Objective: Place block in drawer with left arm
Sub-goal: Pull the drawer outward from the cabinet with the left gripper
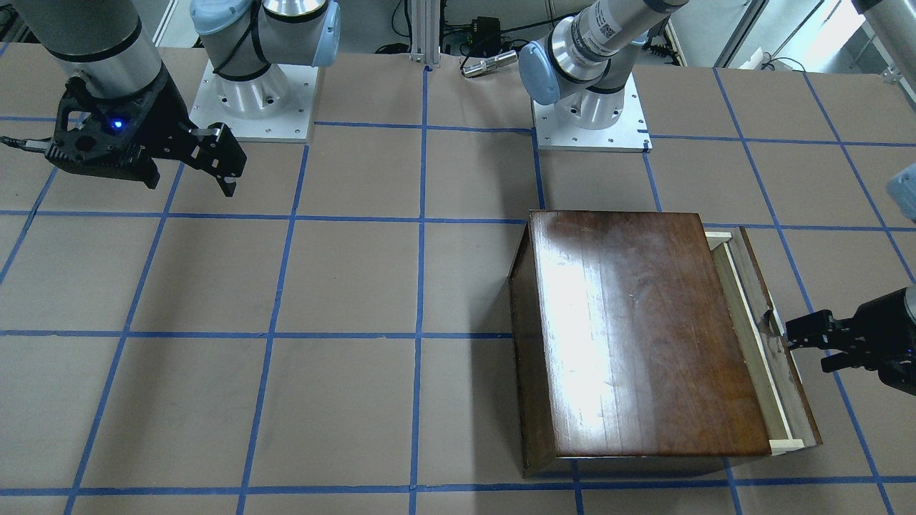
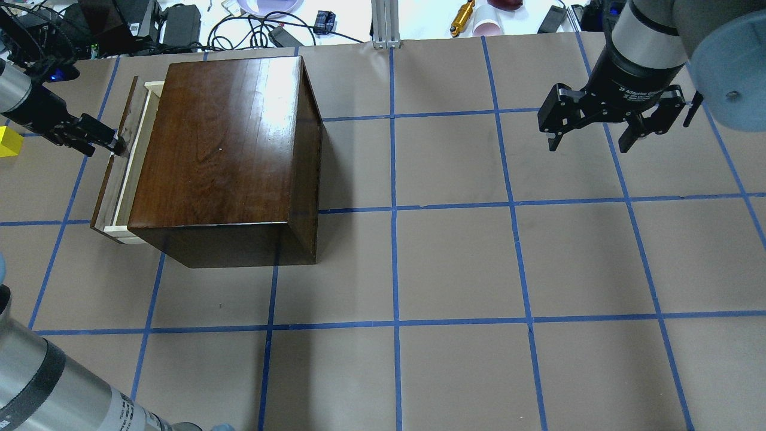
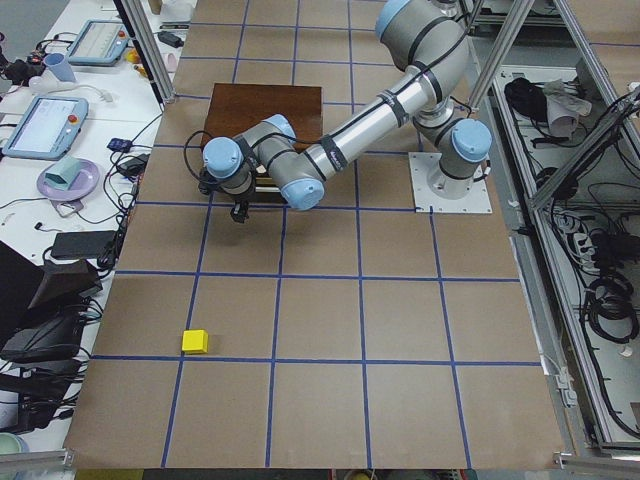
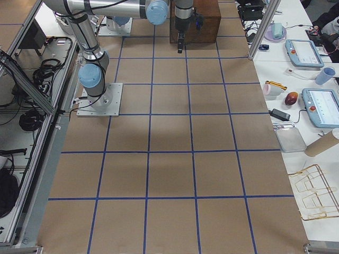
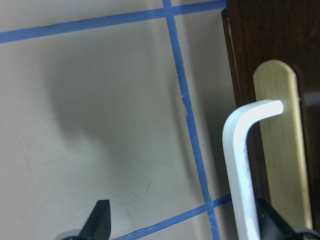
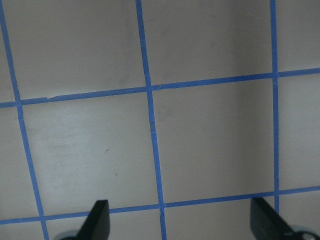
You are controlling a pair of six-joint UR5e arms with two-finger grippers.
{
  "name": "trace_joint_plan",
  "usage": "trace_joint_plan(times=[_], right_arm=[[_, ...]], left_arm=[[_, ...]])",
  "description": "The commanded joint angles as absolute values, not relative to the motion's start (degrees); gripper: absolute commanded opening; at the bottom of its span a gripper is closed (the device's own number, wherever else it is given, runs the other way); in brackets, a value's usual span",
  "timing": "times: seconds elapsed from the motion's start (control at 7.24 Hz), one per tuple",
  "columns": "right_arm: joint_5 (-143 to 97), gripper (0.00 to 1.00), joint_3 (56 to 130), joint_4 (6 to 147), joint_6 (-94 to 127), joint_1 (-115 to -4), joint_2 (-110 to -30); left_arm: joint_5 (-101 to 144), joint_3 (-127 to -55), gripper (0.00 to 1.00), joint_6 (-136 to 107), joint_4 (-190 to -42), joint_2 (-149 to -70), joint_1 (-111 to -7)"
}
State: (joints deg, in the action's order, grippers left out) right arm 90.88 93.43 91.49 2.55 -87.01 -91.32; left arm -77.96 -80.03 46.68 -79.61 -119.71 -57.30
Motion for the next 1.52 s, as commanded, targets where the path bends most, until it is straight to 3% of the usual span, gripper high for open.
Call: trace_joint_plan(times=[0.0, 1.38], right_arm=[[90.9, 1.00, 93.4, 91.5, 2.5, -87.0, -91.3], [90.9, 1.00, 93.4, 91.5, 2.5, -86.9, -91.3]], left_arm=[[-79.1, -79.5, 1.00, 48.5, -79.6, -119.7, -56.7], [-82.9, -72.9, 1.00, 56.1, -79.0, -123.5, -56.0]])
